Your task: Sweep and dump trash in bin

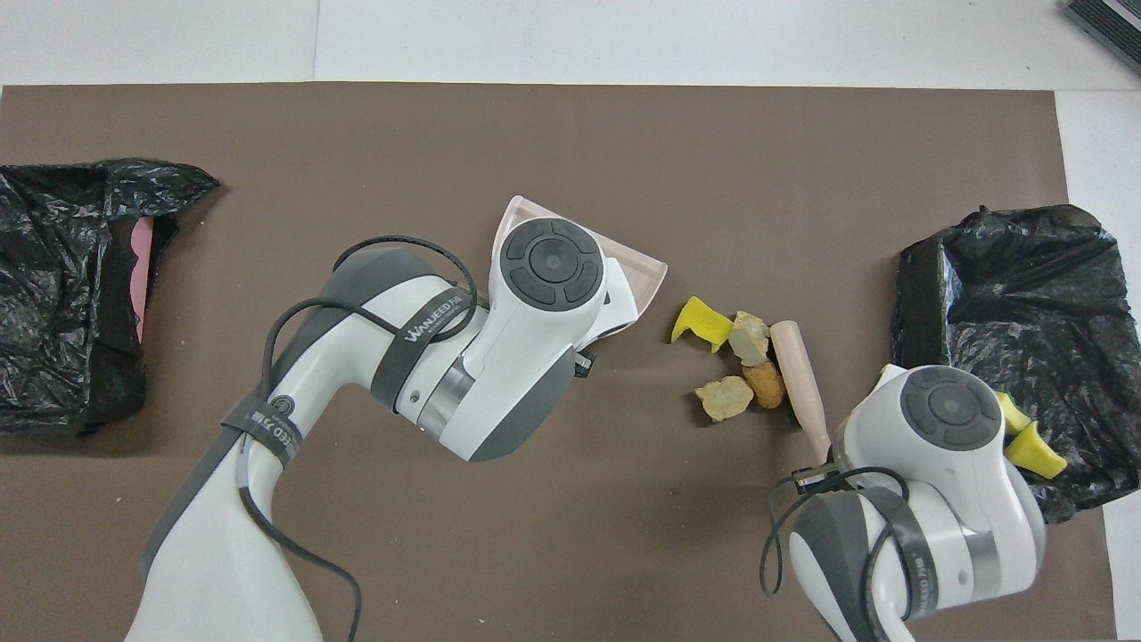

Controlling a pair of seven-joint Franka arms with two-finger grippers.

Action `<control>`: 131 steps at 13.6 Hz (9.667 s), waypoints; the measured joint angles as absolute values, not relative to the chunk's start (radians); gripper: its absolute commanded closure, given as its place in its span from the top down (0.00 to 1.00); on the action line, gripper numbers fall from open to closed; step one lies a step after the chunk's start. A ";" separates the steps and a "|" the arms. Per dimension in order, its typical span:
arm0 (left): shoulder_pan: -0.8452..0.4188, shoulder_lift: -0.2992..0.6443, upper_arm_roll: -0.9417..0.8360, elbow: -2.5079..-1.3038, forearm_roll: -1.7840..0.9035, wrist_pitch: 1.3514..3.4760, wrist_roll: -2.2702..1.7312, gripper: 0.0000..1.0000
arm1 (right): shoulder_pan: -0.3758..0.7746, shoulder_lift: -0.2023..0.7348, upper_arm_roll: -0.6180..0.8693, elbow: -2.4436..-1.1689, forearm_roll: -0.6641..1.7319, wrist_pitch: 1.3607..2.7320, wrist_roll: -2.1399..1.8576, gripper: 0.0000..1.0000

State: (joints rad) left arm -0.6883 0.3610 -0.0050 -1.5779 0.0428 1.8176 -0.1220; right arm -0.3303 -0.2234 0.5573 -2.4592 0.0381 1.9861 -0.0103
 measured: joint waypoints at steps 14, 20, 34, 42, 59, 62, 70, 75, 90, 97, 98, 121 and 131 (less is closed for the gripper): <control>-0.698 0.273 -0.009 -1.762 0.149 1.817 0.577 0.00 | -0.285 -0.251 0.542 -2.414 -0.065 1.928 0.236 0.00; -0.733 0.251 -0.013 -1.866 0.173 1.936 0.622 0.00 | -0.190 -0.215 0.555 -2.441 -0.038 1.944 0.175 0.00; -0.755 0.249 -0.016 -1.917 0.177 1.971 0.564 0.00 | -0.100 -0.151 0.537 -2.225 0.168 1.808 0.121 0.00; -0.756 0.249 -0.017 -1.921 0.176 1.973 0.461 0.00 | -0.215 0.106 0.533 -2.082 -0.269 1.893 0.076 0.00; -0.754 0.239 -0.015 -1.945 0.175 2.007 0.423 0.00 | -0.143 0.026 0.551 -2.112 0.325 1.780 0.024 0.00; -0.744 0.239 -0.008 -1.956 0.175 2.043 0.428 0.00 | -0.143 -0.002 0.549 -2.148 0.235 1.811 0.016 0.00; -0.726 0.239 -0.003 -1.969 0.175 2.095 0.524 0.00 | -0.084 -0.067 0.553 -2.157 0.079 1.766 0.179 0.00; -0.719 0.238 0.000 -1.969 0.175 2.104 0.604 0.00 | -0.084 -0.205 0.550 -2.135 0.079 1.653 0.368 0.00; -0.078 -0.050 0.023 -1.953 0.143 1.927 1.311 0.00 | 0.180 -0.227 0.562 -2.362 0.315 1.895 0.596 0.00; 0.307 -0.036 0.033 -1.853 0.057 1.912 1.611 0.00 | 0.265 -0.150 0.562 -2.443 0.321 2.060 0.650 0.00; 0.349 -0.024 0.034 -1.824 0.058 1.912 1.629 0.00 | 0.273 -0.144 0.562 -2.443 0.321 2.064 0.653 0.16; 0.388 0.180 0.015 -1.594 0.856 1.964 1.684 0.00 | 0.018 -0.118 0.539 -2.154 0.084 2.083 0.612 1.00; 0.267 0.127 0.013 -1.634 1.136 1.848 1.588 0.00 | 0.050 -0.122 0.090 -1.865 0.012 1.844 0.266 1.00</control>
State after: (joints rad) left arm 0.2671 0.1271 0.0133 -1.6344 1.1364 1.8475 1.5882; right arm 0.0503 -0.1224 0.0896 -1.8651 0.0119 1.8444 0.2657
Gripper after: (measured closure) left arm 0.670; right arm 0.000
